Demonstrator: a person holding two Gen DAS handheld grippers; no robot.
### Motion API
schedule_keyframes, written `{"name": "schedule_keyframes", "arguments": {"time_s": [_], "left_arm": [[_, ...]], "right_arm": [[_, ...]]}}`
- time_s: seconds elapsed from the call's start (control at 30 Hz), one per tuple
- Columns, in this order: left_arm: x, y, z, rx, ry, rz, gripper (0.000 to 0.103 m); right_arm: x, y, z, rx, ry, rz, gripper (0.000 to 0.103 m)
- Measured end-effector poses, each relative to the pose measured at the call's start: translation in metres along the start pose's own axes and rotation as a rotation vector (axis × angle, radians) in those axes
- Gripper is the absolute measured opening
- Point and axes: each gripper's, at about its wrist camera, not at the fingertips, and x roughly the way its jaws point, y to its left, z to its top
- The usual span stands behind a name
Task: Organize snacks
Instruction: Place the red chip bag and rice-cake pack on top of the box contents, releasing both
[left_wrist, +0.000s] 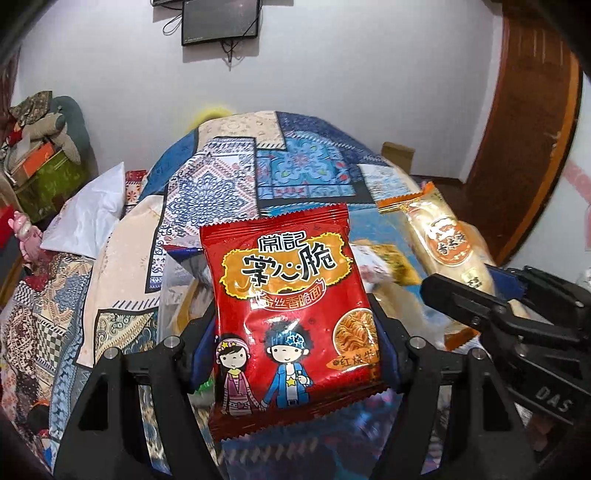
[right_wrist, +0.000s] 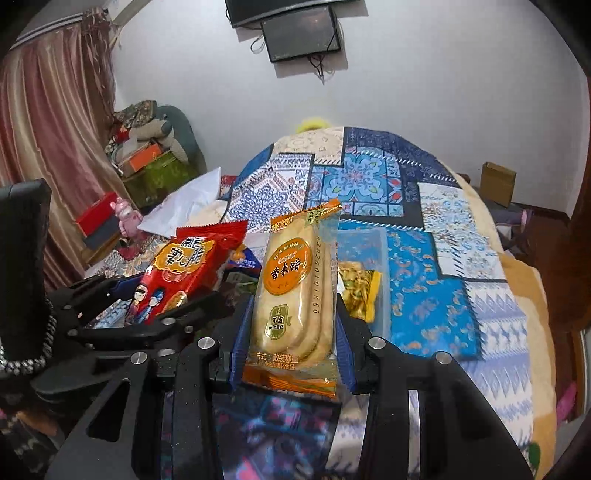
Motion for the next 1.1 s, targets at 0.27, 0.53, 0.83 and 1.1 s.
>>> {"name": "schedule_keyframes", "arguments": {"time_s": [0.27,0.53,0.83,1.1], "left_arm": [[0.023,0.016,-0.003,-0.032,0.022,-0.016,0.075],[0.005,0.013,-0.006,-0.037,-0.001,-0.042,0.083],[-0.038,0.008,-0.007,-0.032,-0.055,-0.052,0.084],[-0.113,0.020,-0.018,-0.069,-0.170,-0.064,0.084]], "right_arm": [[0.022,-0.005,0.002,-0.021,0.061,0.008,0.038],[0.005,-0.009,-0.004,-0.011,0.052,-0.001,0.044],[-0.028,-0.004,-0.009,-0.011,0.013,0.007,0.044],[-0.090,0.014,-0.009,-0.030,-0.096,0.015,0.044]]}}
